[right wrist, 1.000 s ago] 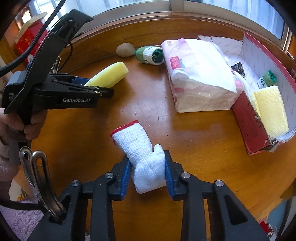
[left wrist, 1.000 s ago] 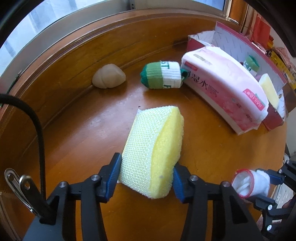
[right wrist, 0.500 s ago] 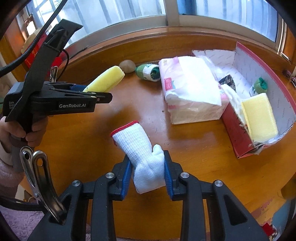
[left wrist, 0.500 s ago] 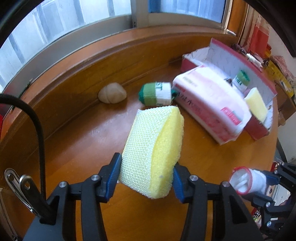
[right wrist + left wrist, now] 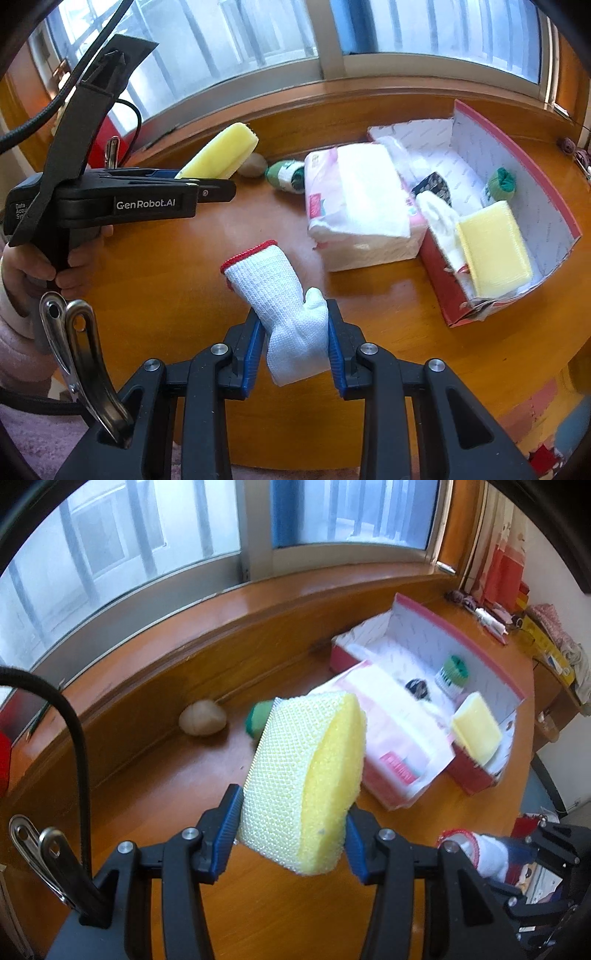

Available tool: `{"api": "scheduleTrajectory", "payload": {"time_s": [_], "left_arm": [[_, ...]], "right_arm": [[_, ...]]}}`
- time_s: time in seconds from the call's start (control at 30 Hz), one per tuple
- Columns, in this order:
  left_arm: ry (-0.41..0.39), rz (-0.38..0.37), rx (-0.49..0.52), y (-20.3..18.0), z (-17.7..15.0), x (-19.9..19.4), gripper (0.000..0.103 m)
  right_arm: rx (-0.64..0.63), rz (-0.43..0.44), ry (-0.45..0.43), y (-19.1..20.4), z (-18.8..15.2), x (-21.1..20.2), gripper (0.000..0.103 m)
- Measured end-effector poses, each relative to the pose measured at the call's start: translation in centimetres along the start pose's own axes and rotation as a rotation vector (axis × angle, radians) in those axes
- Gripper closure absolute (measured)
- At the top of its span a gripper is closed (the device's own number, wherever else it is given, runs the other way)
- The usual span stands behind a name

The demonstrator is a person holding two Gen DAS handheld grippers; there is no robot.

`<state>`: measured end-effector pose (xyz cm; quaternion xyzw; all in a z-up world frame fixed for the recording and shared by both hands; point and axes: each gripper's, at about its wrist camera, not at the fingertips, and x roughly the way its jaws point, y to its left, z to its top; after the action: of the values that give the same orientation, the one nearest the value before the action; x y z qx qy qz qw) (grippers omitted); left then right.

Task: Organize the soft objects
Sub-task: 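Lift the yellow sponge with the left gripper while the right gripper lifts the sock toward the box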

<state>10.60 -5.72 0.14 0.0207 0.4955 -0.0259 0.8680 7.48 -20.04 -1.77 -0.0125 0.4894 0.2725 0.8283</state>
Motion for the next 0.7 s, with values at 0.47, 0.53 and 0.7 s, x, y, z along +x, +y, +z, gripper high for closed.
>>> {"api": "scheduleTrajectory", "payload": {"time_s": [0.47, 0.53, 0.7], "left_arm": [[-0.035, -0.04, 0.028, -4.7, 4.8, -0.1, 0.05], [-0.037, -0.044, 0.033, -5.5, 5.6, 0.1, 0.05], [-0.034, -0.056, 0.042, -7.2, 7.4, 1.0, 0.05]], "right_arm": [[0.042, -0.026, -0.054, -4.0, 1.4, -2.3, 0.071], [0.046, -0.032, -0.06, -4.5, 1.6, -2.4, 0.071], [0.071, -0.041, -0.073, -6.6, 2.5, -2.6, 0.071]]}}
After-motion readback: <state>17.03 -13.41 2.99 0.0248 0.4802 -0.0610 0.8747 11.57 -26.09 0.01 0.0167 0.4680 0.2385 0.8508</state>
